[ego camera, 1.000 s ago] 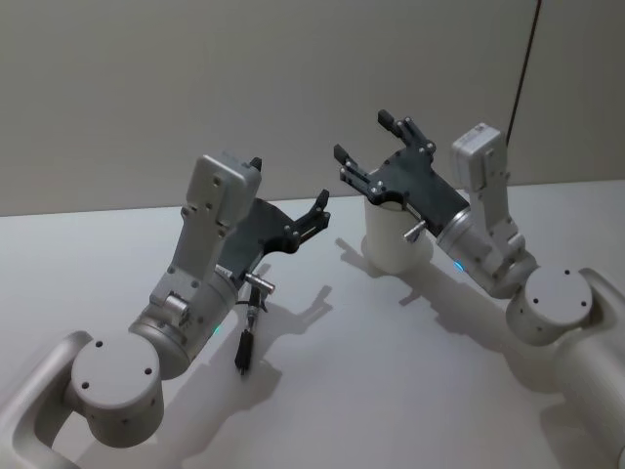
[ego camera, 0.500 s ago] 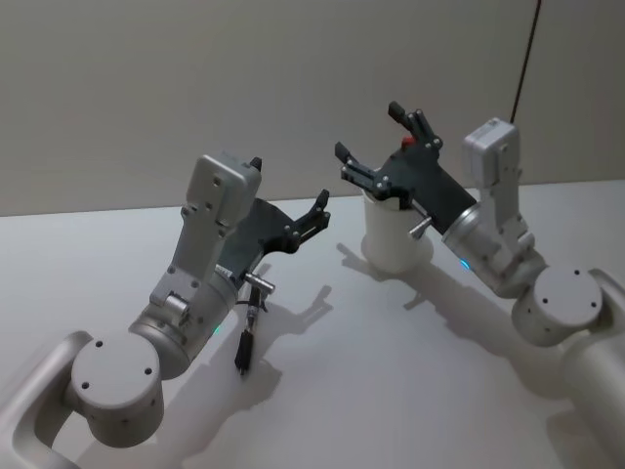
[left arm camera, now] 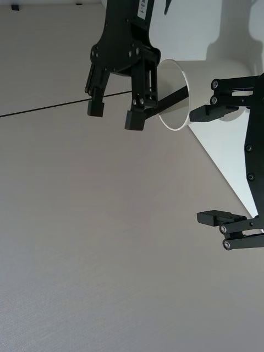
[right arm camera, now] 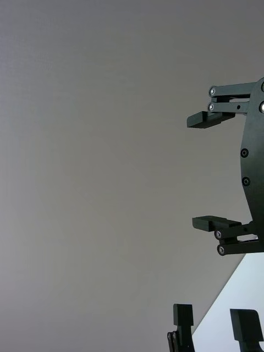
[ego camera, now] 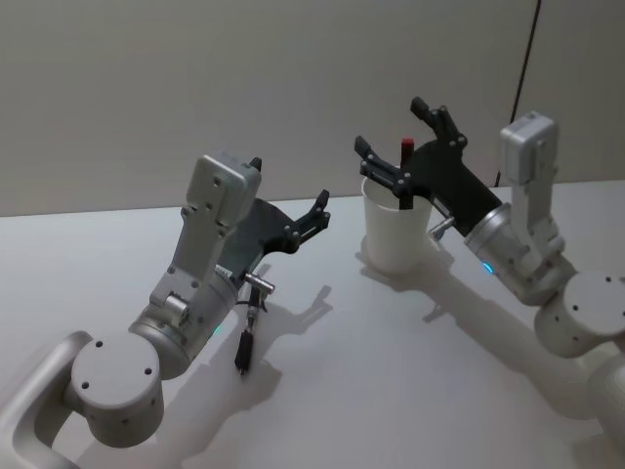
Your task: Place the pen into the pen holder.
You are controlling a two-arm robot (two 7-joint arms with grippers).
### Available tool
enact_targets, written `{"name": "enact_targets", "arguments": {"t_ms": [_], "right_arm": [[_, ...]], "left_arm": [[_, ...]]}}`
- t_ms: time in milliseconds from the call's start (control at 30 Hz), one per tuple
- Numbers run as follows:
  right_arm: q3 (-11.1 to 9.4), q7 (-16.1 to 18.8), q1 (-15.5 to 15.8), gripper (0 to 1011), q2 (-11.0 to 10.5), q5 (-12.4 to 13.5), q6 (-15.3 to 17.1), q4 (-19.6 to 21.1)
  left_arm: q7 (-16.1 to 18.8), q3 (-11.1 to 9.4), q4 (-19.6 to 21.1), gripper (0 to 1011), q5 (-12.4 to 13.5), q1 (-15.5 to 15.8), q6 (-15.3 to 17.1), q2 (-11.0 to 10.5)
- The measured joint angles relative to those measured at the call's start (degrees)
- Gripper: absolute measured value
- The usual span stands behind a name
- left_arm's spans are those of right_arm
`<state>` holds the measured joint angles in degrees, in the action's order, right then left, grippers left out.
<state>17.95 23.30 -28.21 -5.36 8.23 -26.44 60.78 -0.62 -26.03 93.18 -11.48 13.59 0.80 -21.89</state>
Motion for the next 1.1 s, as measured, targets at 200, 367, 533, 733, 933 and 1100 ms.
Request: {"name": "enact_targets", "arguments": {"t_ms": [200, 367, 533, 733, 933, 1100], "right_arm": [[-0.5, -1.1, 3.0, 1002, -1.6, 0.7, 2.8, 5.2], [-0.9, -2.4, 5.7, 1001, -3.0, 1.3, 5.2, 9.8], [-1.2, -3.6, 7.9, 1001, -4.1, 1.6, 6.9, 13.1], [-1.5, -5.3, 10.6, 1001, -5.5, 2.0, 9.0, 17.0], [-1.8, -6.5, 12.6, 1001, -6.5, 2.2, 10.3, 19.7], [-1.8, -6.8, 13.0, 1001, -6.7, 2.2, 10.6, 20.2]], "left_arm": [[0.0, 0.0, 0.0, 1001, 0.0, 0.0, 0.0, 0.0], [0.0, 0.0, 0.0, 1001, 0.0, 0.0, 0.0, 0.0], [0.0, 0.0, 0.0, 1001, 0.0, 0.0, 0.0, 0.0], [0.0, 0.0, 0.0, 1001, 0.0, 0.0, 0.0, 0.0], [0.0, 0.0, 0.0, 1001, 0.0, 0.0, 0.0, 0.0], [0.0, 0.0, 0.0, 1001, 0.0, 0.0, 0.0, 0.0]]}}
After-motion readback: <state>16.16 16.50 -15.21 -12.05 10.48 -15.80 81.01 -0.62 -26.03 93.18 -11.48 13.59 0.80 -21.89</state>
